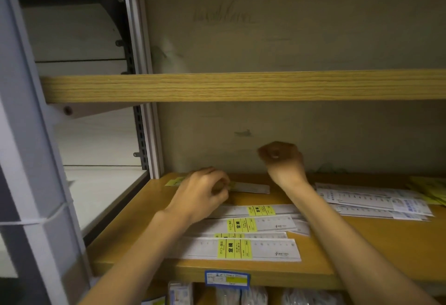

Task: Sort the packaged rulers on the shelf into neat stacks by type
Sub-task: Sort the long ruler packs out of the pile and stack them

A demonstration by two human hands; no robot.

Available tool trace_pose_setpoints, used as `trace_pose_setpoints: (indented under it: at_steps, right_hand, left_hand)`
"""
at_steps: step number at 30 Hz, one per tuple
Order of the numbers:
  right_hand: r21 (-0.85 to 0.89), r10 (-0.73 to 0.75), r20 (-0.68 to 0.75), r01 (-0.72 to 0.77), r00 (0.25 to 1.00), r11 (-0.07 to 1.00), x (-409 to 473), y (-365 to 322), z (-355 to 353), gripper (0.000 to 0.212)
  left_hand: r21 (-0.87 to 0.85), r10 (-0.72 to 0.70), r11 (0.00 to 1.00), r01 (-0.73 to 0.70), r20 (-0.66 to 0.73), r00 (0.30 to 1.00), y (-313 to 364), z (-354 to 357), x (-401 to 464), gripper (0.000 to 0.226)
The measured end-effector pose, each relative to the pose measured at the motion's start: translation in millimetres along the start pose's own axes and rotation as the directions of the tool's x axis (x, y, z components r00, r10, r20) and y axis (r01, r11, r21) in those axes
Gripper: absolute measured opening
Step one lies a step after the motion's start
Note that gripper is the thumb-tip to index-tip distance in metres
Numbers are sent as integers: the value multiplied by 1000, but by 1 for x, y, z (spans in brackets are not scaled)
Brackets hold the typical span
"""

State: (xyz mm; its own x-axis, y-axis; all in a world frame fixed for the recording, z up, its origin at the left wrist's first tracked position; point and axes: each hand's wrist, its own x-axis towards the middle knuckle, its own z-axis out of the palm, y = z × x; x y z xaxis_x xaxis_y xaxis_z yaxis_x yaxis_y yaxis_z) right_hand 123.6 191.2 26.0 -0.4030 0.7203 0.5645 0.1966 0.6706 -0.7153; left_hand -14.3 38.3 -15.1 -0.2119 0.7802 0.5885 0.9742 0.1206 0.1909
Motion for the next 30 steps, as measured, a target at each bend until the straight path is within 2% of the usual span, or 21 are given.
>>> trace_pose_setpoints:
  at_steps: [2, 4, 6, 9, 13, 20, 26, 30]
  right_hand:
    - [51, -30, -77, 34, 997, 998, 1, -8, -12, 10]
    - [60, -67, -119, 74, 991, 995, -1, -15, -23, 11]
    - [55, -84, -126, 91, 988, 994, -5, -19, -34, 12]
    - [11, -87, -119, 89, 989, 996, -11, -18, -47, 15]
    - [-11, -11, -18, 11, 1000, 1000, -25, -7, -57, 25]
    - [12, 26, 2, -26, 1000, 1000, -41, 5, -66, 13]
    - [7, 39, 4, -39, 999, 999, -43, 11, -71, 11]
    - [39, 59, 45, -61, 997, 997, -44, 16, -71, 8]
  left_hand:
    - [-67, -11, 997, 25, 209, 978, 3, 2, -4, 33]
    - [-102, -22, 993, 66, 385, 922, 8, 7, -9, 47]
    - [-132, -34, 986, 105, 450, 892, 12, 12, -13, 48]
    - [-141, -29, 985, 98, 424, 905, 15, 10, -17, 39]
    - [-97, -9, 994, 53, 406, 914, 15, 3, -20, 38]
    - [-81, -10, 996, 44, 384, 923, 14, -5, -21, 19]
    - [38, 16, 999, -33, 365, 931, 18, -5, -26, 22]
    - [137, 4, 990, -46, 296, 955, 22, -7, -26, 26]
